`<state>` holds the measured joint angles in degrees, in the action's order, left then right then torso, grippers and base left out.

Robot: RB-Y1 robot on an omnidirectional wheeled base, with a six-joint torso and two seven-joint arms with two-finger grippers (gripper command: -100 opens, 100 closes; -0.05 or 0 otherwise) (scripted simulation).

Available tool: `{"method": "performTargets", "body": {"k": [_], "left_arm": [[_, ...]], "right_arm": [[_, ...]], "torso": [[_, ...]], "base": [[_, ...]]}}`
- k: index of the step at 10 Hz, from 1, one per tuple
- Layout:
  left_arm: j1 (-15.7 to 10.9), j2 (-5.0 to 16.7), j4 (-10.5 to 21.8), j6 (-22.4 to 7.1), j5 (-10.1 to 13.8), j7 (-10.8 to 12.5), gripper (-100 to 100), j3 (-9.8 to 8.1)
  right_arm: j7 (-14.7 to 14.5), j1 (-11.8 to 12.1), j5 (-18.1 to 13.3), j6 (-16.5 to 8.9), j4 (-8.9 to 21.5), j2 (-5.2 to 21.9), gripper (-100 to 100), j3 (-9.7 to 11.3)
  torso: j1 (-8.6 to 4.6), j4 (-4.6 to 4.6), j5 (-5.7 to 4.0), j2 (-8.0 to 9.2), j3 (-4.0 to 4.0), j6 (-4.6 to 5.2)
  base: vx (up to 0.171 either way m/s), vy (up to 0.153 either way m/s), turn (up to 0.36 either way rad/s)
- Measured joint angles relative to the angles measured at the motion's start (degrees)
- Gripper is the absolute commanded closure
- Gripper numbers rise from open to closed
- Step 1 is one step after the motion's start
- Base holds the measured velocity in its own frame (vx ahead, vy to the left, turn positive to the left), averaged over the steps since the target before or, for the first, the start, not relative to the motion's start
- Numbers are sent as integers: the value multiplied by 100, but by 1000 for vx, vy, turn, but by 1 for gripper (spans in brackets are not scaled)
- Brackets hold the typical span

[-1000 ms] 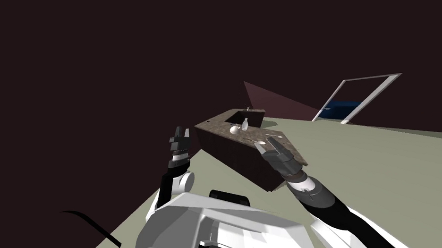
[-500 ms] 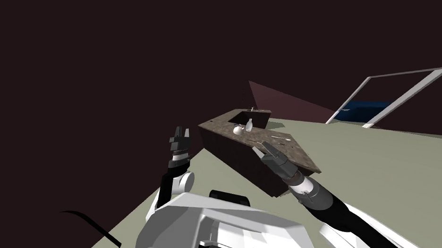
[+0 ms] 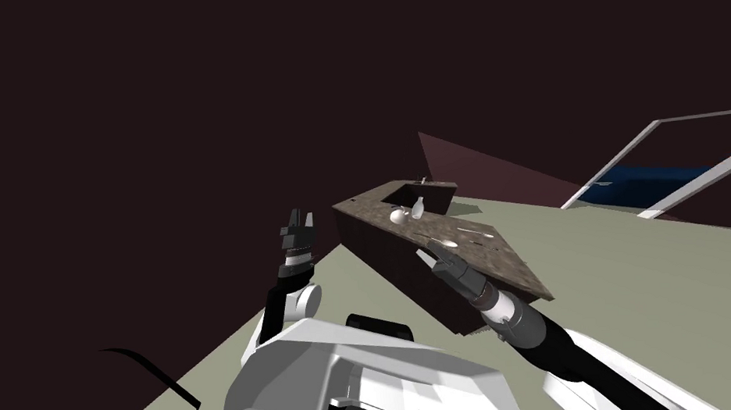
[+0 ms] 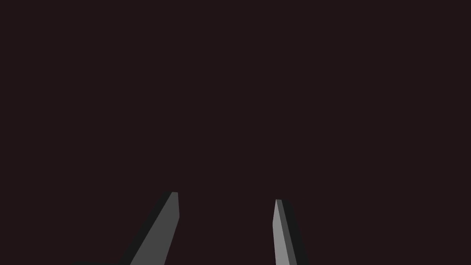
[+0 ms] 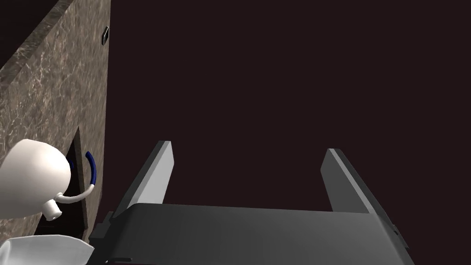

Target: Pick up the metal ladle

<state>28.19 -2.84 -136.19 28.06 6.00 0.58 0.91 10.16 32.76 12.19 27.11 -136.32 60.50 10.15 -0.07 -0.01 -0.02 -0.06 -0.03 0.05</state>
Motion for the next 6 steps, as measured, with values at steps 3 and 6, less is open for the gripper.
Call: {"method": "performTargets", "body": {"k": [3, 6], "left_arm": [[0, 0, 0, 0, 0, 0, 0, 0], [0, 0, 0, 0, 0, 0, 0, 0]], "right_arm": [[-10, -72, -54, -71, 150, 429, -100, 124], [9, -116, -86, -134, 300, 881, -100, 188]], "torso": [[-2, 0, 0, -2, -1, 1], [-2, -1, 0, -4, -2, 1]], "base": [[26, -12, 138], [28, -16, 155]]}}
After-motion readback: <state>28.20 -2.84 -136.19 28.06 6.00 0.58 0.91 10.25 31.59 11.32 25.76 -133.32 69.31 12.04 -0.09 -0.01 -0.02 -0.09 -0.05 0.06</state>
